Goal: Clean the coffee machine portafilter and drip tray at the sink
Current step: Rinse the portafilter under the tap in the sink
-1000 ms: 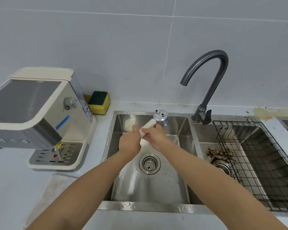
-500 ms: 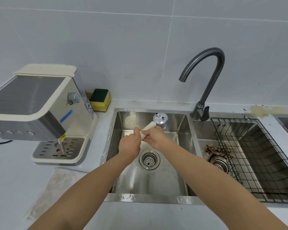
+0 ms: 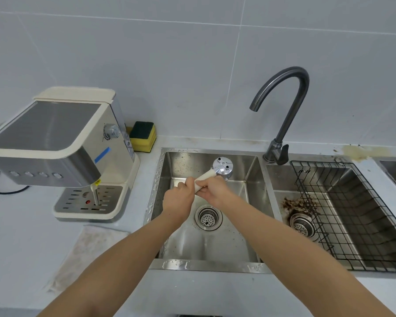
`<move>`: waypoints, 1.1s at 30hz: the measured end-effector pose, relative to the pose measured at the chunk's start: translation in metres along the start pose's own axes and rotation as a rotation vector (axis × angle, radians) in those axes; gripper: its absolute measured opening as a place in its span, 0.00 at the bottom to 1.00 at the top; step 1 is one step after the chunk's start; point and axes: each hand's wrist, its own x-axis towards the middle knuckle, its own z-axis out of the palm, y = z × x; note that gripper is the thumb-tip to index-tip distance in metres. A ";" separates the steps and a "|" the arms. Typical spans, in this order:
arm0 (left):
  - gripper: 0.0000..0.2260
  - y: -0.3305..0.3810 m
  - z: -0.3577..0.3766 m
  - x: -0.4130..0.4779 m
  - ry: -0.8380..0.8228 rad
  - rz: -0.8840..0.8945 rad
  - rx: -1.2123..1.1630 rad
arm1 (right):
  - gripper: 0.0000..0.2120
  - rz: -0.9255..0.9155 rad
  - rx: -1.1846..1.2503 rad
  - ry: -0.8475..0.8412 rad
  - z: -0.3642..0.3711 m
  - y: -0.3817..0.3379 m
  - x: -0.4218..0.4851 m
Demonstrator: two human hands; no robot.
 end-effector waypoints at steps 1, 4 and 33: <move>0.15 -0.001 0.000 -0.002 -0.001 0.005 -0.007 | 0.10 0.007 -0.010 0.008 0.001 0.000 -0.001; 0.14 -0.004 0.000 -0.006 -0.004 0.037 -0.028 | 0.18 0.031 -0.024 0.039 0.004 0.002 -0.003; 0.05 0.006 -0.027 -0.063 -0.468 -0.520 -1.807 | 0.14 -0.146 -0.433 0.086 0.000 0.042 -0.030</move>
